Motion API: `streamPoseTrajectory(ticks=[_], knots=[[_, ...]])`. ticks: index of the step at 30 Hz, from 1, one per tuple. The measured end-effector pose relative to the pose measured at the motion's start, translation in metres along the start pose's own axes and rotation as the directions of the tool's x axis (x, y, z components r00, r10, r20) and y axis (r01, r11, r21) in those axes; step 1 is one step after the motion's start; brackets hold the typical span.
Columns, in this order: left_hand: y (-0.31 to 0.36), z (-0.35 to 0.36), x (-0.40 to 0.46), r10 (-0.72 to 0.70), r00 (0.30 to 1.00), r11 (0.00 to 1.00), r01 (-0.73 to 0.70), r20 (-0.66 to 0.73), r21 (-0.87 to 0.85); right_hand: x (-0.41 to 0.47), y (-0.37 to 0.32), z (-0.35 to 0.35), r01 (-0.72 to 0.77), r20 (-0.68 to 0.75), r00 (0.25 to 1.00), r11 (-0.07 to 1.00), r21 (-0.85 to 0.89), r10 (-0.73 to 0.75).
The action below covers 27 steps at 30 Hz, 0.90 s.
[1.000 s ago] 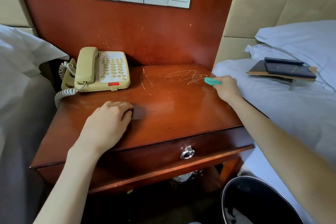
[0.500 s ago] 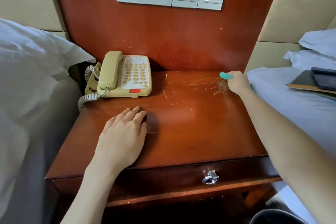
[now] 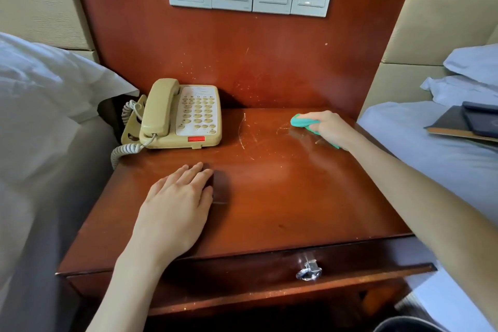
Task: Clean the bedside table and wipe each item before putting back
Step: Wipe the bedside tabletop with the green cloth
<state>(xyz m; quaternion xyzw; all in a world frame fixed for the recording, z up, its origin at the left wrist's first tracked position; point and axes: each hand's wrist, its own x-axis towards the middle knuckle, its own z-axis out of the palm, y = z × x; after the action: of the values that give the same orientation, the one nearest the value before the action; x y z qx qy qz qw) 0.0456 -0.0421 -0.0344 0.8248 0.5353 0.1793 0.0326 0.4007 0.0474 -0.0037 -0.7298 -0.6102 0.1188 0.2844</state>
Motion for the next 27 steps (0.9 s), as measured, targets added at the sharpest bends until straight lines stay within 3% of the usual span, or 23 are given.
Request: streamPoseTrajectory(ticks=[8,14,18,22,27], knots=[[-0.002,0.001,0.0,0.005,1.0,1.0,-0.005,0.012,-0.013,-0.097,-0.02,-0.001,0.152,0.213,0.961,0.98,0.125,-0.176],[-0.002,-0.001,-0.001,0.012,1.0,1.0,-0.012,0.014,-0.023,-0.15,-0.03,0.0,0.242,0.291,0.91,0.947,0.21,-0.296],[0.0,-0.002,-0.004,0.008,1.0,0.999,-0.008,0.011,-0.032,-0.149,-0.029,-0.002,0.265,0.272,0.907,0.937,0.226,-0.322],[0.0,-0.003,-0.006,0.014,1.0,0.999,-0.013,0.01,-0.036,-0.123,-0.022,-0.004,0.282,0.206,0.931,0.953,0.113,-0.3],[-0.001,-0.004,-0.006,0.023,1.0,0.998,-0.022,0.011,-0.055,-0.081,-0.007,-0.007,0.156,0.07,0.985,0.988,0.004,-0.156]])
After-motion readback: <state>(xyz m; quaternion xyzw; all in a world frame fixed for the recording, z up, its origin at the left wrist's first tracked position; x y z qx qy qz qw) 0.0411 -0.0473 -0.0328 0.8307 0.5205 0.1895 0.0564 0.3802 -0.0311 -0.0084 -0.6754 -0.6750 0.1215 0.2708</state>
